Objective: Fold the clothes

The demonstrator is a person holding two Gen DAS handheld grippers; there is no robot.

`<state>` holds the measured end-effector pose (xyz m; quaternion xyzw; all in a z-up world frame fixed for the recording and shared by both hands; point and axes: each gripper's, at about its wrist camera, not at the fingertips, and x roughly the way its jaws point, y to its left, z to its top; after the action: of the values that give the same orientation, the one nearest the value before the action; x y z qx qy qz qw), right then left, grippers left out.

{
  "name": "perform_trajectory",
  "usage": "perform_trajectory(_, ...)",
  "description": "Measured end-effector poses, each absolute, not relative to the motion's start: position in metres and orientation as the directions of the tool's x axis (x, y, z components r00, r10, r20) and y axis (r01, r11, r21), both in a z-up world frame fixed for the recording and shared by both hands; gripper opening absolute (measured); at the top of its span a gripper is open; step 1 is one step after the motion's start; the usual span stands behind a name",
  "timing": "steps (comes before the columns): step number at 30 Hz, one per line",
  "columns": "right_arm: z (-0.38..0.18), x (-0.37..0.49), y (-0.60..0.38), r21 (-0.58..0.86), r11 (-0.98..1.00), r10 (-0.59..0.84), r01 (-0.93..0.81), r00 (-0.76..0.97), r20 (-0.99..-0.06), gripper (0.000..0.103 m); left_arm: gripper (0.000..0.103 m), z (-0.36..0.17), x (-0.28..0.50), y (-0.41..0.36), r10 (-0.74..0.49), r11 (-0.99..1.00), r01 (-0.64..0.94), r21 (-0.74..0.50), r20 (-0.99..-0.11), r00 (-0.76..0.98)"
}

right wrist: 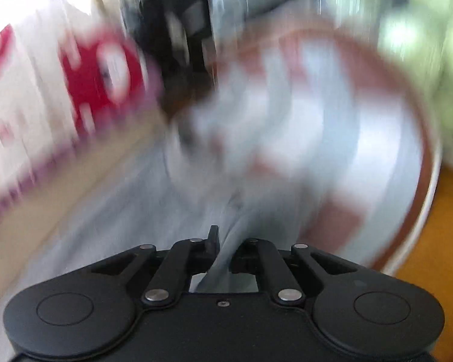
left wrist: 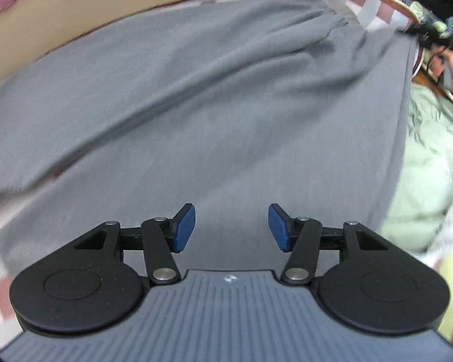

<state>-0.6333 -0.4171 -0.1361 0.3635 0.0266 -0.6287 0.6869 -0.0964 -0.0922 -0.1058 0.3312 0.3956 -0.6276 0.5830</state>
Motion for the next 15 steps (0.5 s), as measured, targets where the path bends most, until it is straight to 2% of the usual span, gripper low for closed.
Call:
perform_trajectory(2,-0.13,-0.632,-0.405,0.394,-0.07,-0.857,0.917,0.147,-0.494,0.005,0.054,-0.106,-0.096,-0.073,-0.446,-0.017,0.993,-0.116,-0.888,-0.111)
perform_trajectory(5,-0.147,-0.625,-0.402,0.244,-0.088,-0.799,0.966,0.078,-0.596,0.005,0.056,-0.114,-0.1,-0.054,-0.407,-0.042,0.992,-0.122,-0.904,-0.129)
perform_trajectory(8,-0.161,-0.628,-0.397,0.312,-0.139,-0.785,0.94,0.087,-0.613,0.005,0.056,-0.124,-0.106,-0.05,-0.379,-0.067,0.988,-0.139,-0.912,-0.154)
perform_trajectory(11,-0.162,-0.626,-0.399,0.3,-0.147,-0.787,0.943,0.072,-0.612,0.006,0.057,-0.123,-0.113,-0.052,-0.41,-0.104,0.98,-0.171,-0.89,-0.199)
perform_trajectory(15,-0.146,-0.62,-0.412,0.284,-0.112,-0.791,0.952,0.087,-0.605,0.006,0.066,-0.126,-0.117,-0.056,-0.416,-0.131,0.96,-0.246,-0.866,-0.279)
